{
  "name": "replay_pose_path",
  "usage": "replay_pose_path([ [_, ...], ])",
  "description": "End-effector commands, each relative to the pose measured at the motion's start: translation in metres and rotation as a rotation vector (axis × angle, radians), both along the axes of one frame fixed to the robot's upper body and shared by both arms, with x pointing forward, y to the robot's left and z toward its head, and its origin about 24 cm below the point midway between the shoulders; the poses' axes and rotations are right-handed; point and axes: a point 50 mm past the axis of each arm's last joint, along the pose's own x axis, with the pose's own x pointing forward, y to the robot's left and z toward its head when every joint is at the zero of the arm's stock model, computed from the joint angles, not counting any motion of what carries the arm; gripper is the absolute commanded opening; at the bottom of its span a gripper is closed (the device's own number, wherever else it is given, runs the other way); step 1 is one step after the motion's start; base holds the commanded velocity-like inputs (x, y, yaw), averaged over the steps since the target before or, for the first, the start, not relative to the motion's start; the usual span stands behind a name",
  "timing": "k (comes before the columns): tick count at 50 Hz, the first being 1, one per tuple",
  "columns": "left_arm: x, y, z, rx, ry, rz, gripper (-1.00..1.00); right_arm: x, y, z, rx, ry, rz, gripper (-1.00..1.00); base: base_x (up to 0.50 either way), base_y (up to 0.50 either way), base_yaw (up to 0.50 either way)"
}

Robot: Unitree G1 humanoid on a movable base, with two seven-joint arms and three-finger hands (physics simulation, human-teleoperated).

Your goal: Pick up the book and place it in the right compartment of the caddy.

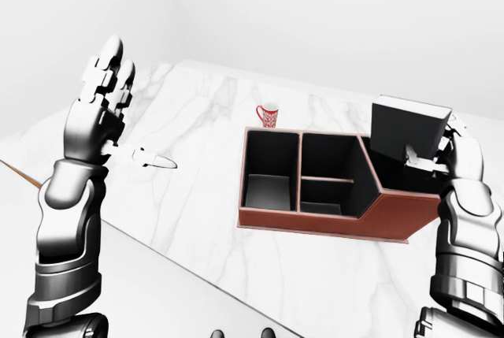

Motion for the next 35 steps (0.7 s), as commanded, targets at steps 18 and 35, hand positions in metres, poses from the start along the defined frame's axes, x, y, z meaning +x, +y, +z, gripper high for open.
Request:
replay_pose_path([
  [18, 0.008, 0.004, -0.014, -0.011, 0.070, 0.021, 1.00, 0.001, 0.002, -0.003, 0.013, -0.041, -0.016, -1.00, 0.00, 0.00, 0.00],
  [35, 0.000, 0.001, 0.004, 0.007, -0.015, 0.008, 1.00, -0.002, 0.001, -0.004, 0.015, -0.038, -0.022, -1.00, 0.00, 0.00, 0.00],
])
